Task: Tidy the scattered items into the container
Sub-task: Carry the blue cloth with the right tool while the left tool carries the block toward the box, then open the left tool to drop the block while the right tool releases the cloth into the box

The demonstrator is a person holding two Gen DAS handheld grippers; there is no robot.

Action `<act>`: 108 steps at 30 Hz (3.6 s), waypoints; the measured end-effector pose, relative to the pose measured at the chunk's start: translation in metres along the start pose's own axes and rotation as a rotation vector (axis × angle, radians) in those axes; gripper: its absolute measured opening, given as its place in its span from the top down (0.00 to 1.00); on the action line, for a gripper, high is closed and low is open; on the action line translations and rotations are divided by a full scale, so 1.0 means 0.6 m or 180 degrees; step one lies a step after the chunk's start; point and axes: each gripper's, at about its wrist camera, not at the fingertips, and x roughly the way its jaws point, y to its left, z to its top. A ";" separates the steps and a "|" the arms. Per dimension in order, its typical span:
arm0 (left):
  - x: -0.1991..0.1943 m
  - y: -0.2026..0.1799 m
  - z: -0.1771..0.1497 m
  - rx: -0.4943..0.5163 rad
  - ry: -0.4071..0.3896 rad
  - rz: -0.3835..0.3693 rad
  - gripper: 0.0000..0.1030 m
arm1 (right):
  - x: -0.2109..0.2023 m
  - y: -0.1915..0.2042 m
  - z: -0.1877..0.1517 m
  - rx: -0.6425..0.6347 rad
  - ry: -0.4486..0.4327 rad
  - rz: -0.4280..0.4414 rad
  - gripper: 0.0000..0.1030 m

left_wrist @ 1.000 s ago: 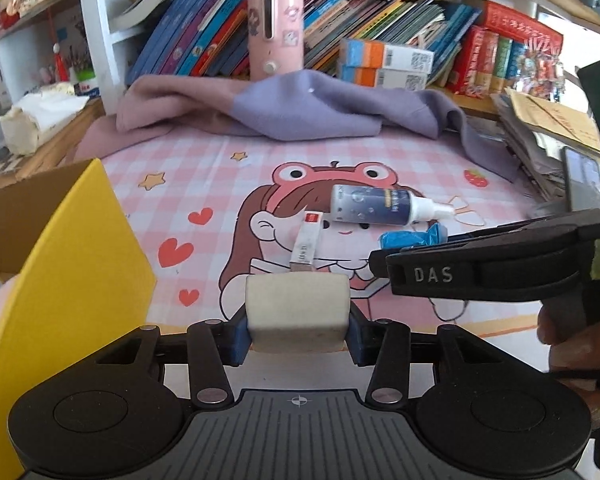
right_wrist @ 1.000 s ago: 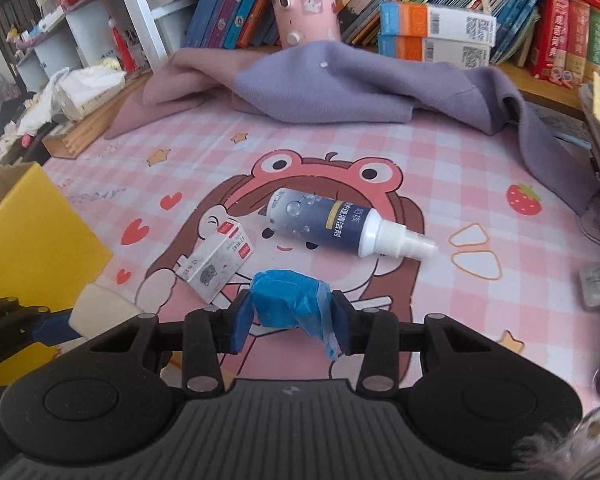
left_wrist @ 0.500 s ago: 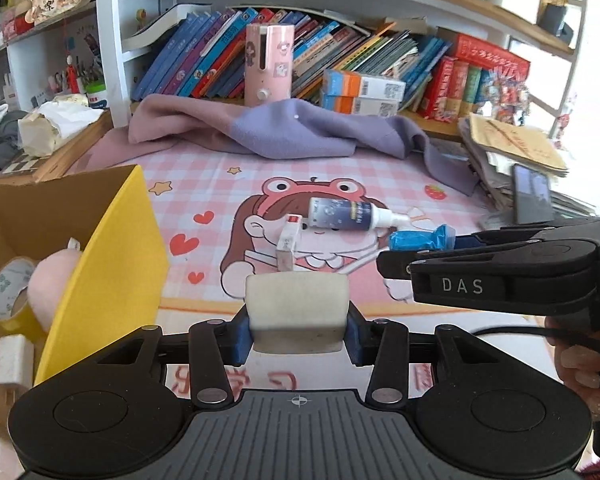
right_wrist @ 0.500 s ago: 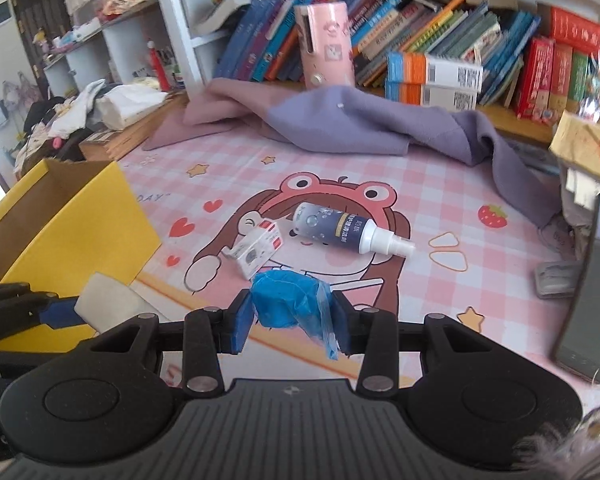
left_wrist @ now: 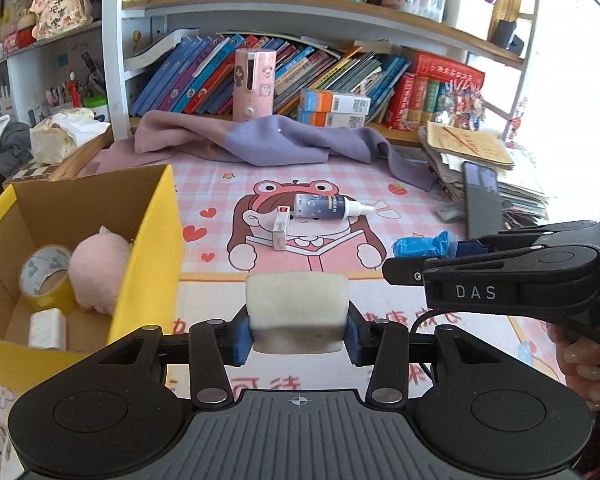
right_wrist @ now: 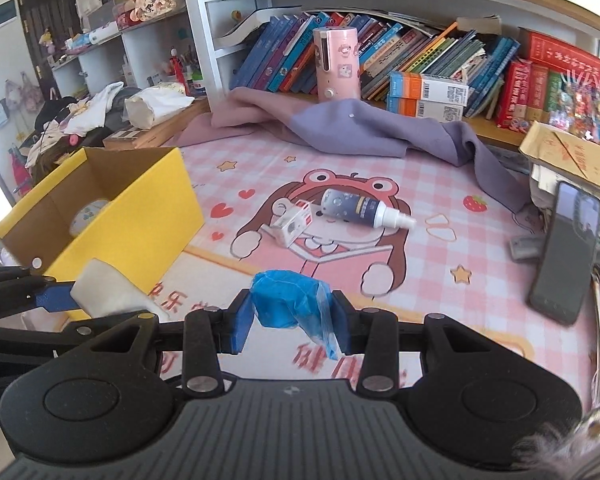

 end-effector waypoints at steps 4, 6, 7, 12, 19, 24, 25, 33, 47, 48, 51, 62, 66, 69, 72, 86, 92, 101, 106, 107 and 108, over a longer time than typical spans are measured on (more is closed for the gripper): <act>-0.030 0.016 -0.019 0.0076 -0.0045 -0.0075 0.58 | -0.022 0.033 -0.016 0.0059 -0.0015 -0.0089 0.62; -0.045 0.025 -0.028 0.0106 -0.0068 -0.0120 0.59 | -0.032 0.051 -0.025 0.0092 -0.0033 -0.0140 0.62; -0.052 0.030 -0.033 0.0131 -0.0082 -0.0138 0.59 | -0.037 0.060 -0.029 0.0103 -0.0043 -0.0162 0.62; -0.090 0.058 -0.062 0.0212 -0.0125 -0.0227 0.59 | -0.061 0.112 -0.053 0.0146 -0.0099 -0.0289 0.62; -0.143 0.105 -0.104 0.0189 -0.0083 -0.0321 0.59 | -0.095 0.190 -0.095 0.0205 -0.0112 -0.0433 0.62; -0.175 0.136 -0.136 0.0205 -0.0045 -0.0374 0.59 | -0.112 0.240 -0.127 0.0279 -0.0108 -0.0486 0.62; -0.181 0.141 -0.142 0.0201 -0.0035 -0.0376 0.59 | -0.114 0.251 -0.133 0.0286 -0.0103 -0.0489 0.62; -0.225 0.180 -0.177 0.0179 0.0010 -0.0405 0.59 | -0.136 0.319 -0.170 0.0309 -0.0045 -0.0483 0.62; -0.263 0.242 -0.207 0.0019 0.0056 -0.0280 0.59 | -0.133 0.402 -0.180 0.0167 0.0038 -0.0317 0.62; -0.265 0.247 -0.209 0.0006 0.0051 -0.0267 0.59 | -0.132 0.409 -0.179 0.0143 0.0044 -0.0300 0.62; -0.273 0.260 -0.212 -0.0025 0.0031 -0.0235 0.59 | -0.127 0.427 -0.178 0.0082 0.0057 -0.0255 0.62; -0.292 0.300 -0.207 -0.0137 -0.0067 -0.0038 0.59 | -0.106 0.478 -0.159 -0.0145 0.0006 -0.0020 0.62; -0.291 0.309 -0.197 -0.0119 -0.0104 0.0035 0.59 | -0.092 0.491 -0.143 -0.0248 -0.0027 0.0066 0.62; -0.287 0.313 -0.182 -0.0059 -0.0165 0.0092 0.59 | -0.084 0.495 -0.127 -0.0331 -0.0145 0.0089 0.62; -0.279 0.321 -0.157 -0.0005 -0.0265 0.0135 0.59 | -0.072 0.493 -0.103 -0.0391 -0.0292 0.0075 0.62; -0.139 0.358 0.006 0.0375 -0.0231 0.0320 0.58 | 0.069 0.454 0.057 -0.0673 -0.0309 0.0137 0.62; -0.037 0.384 0.068 0.0501 0.0087 0.0247 0.58 | 0.175 0.442 0.094 -0.0894 0.0170 0.0213 0.62; 0.075 0.407 0.096 0.0319 0.0410 0.0217 0.57 | 0.259 0.442 0.110 -0.1019 0.0459 0.0211 0.62; 0.103 0.398 0.101 0.0407 0.0516 0.0288 0.52 | 0.268 0.437 0.114 -0.0991 0.0478 0.0243 0.50; 0.104 0.396 0.102 0.0420 0.0513 0.0308 0.50 | 0.268 0.435 0.116 -0.0955 0.0456 0.0266 0.39; 0.103 0.395 0.104 0.0428 0.0495 0.0323 0.41 | 0.266 0.433 0.118 -0.0922 0.0426 0.0293 0.34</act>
